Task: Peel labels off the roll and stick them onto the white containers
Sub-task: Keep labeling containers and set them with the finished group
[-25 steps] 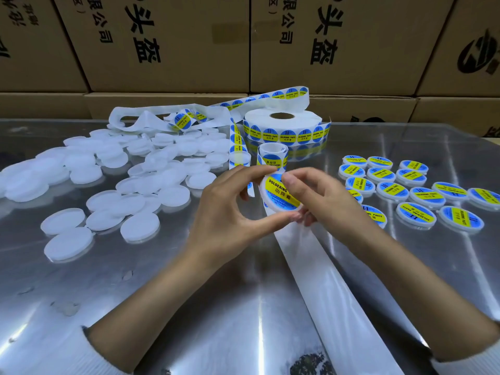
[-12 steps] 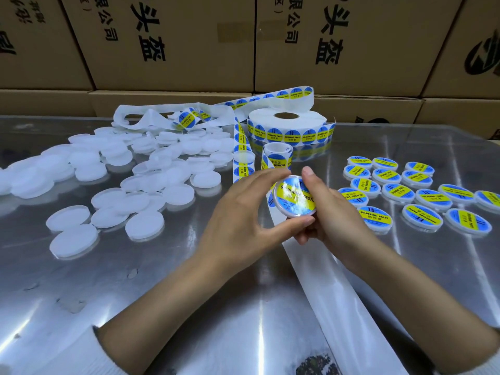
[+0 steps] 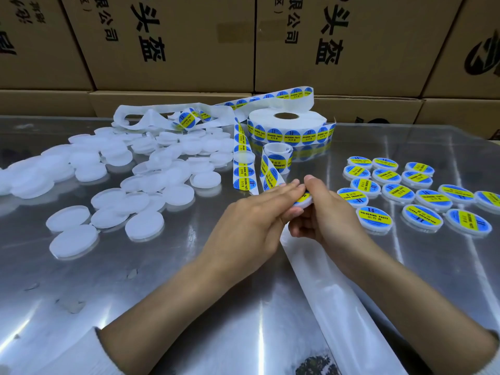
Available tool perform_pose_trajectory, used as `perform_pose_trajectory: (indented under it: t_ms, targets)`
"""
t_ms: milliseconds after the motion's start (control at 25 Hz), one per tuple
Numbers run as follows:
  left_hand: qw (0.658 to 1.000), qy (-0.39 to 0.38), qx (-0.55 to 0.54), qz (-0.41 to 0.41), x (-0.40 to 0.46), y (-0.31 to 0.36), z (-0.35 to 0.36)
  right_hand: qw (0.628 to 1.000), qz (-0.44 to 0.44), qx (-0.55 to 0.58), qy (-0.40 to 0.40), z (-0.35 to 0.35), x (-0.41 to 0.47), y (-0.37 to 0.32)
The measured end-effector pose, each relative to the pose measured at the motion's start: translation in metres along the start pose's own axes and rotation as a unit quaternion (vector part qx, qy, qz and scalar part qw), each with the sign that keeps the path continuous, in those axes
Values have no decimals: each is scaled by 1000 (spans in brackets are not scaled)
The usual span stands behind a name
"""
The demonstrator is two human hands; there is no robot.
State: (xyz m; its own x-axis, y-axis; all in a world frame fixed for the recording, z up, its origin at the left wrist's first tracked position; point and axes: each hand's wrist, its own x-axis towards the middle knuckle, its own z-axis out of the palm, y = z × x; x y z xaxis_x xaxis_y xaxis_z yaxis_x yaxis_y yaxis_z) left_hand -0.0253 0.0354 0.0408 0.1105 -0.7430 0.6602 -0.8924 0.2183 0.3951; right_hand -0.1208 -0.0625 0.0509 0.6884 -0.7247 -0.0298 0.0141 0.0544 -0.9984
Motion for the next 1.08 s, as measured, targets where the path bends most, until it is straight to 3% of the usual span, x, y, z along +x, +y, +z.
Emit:
perform_pose_trajectory:
  t_ms: [360, 440, 520, 720, 840, 960, 1080]
  targets:
    - [984, 125, 56, 113, -2, -11, -5, 998, -13, -38, 46, -1, 3, -4]
    - [983, 136, 64, 104, -1, -15, -8, 997, -20, -41, 59, -7, 6, -3]
    - [987, 136, 83, 32, 2, -24, -13, 994, -12, -50, 98, -21, 13, -1]
    - [963, 21, 172, -205, 1, -56, -25, 967, 24, -225, 120, -46, 29, 14]
    - [897, -118, 291, -311, -4, -67, -29, 938, 2, -322, 125, -49, 29, 19]
    - [852, -191, 312, -374, -6, -70, -27, 856, -18, -483, 182, -54, 26, 20]
    - [866, -196, 310, -341, -6, -67, -24, 851, -126, -484, 159, -52, 24, 17]
